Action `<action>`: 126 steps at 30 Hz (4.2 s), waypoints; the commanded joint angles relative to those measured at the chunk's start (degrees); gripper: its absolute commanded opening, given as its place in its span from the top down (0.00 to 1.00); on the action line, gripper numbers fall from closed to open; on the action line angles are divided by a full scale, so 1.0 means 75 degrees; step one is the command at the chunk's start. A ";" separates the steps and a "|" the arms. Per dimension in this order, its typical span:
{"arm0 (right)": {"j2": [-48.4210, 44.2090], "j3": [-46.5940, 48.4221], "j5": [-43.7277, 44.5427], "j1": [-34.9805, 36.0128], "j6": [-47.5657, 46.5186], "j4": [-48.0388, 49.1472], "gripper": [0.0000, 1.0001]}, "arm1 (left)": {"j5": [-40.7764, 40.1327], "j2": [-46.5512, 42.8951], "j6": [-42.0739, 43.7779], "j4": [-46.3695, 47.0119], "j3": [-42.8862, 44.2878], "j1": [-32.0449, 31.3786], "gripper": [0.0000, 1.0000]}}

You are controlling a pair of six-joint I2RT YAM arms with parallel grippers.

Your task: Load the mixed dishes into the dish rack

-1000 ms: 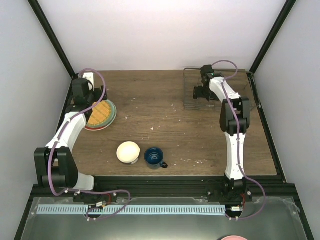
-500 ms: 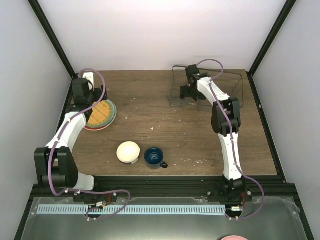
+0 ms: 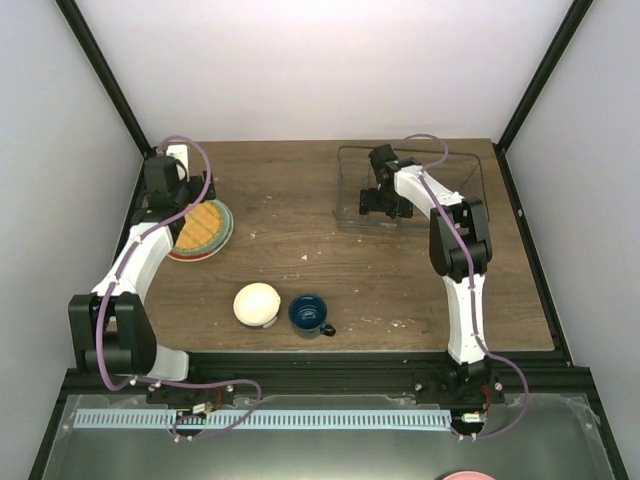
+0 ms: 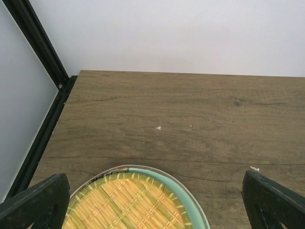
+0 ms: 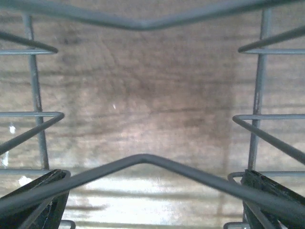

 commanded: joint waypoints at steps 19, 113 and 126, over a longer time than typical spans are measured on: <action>-0.2287 -0.2875 -0.0130 0.0567 0.0958 -0.0405 0.00 | 0.0473 0.0400 -0.0097 -0.0177 0.0579 -0.0031 0.00; -0.3511 0.0659 0.0367 0.0351 -0.1033 -0.0432 0.10 | -0.0218 -0.1876 -0.7318 -0.6128 -0.2420 -0.4254 0.00; -0.3749 0.0340 0.0593 0.0356 -0.1134 -0.0560 0.11 | 0.0207 -0.0856 -0.6718 -0.5019 -0.2782 -0.3817 0.58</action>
